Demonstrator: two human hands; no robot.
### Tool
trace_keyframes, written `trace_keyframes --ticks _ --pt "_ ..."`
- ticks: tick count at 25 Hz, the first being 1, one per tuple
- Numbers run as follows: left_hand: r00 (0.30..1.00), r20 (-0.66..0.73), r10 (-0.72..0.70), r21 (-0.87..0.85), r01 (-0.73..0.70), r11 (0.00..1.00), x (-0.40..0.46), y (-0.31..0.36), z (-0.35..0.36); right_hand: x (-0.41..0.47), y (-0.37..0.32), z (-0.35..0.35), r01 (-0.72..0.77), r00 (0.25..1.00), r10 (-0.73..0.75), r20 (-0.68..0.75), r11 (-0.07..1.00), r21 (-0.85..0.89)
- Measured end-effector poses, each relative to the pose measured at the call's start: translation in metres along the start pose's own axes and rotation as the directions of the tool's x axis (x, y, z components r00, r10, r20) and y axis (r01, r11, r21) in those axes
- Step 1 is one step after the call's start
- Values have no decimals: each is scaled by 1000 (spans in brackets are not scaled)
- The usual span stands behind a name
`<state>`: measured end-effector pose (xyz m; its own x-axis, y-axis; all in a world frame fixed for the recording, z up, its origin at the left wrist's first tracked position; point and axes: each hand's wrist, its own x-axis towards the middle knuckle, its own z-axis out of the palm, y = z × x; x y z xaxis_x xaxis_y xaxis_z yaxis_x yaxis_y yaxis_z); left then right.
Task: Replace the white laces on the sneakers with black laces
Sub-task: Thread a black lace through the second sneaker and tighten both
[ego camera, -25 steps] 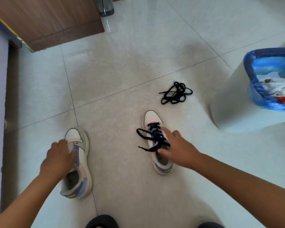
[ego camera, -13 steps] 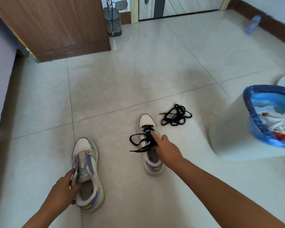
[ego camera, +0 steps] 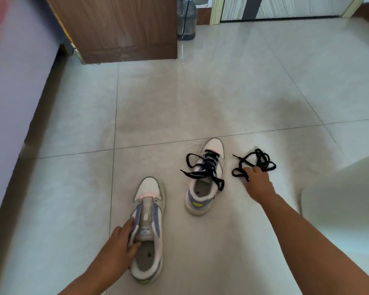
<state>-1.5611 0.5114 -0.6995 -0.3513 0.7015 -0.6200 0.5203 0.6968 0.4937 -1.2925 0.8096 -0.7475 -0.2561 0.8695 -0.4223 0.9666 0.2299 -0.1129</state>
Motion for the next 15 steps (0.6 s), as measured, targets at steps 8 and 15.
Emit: trace_keyframes --ticks 8,15 --pt "999 26 -40 248 32 968 -18 39 -13 -67 19 -16 -85 994 105 -16 872 483" --pt "920 63 387 154 -392 907 -77 194 -72 -135 -21 -152 246 853 -476 216 731 636"
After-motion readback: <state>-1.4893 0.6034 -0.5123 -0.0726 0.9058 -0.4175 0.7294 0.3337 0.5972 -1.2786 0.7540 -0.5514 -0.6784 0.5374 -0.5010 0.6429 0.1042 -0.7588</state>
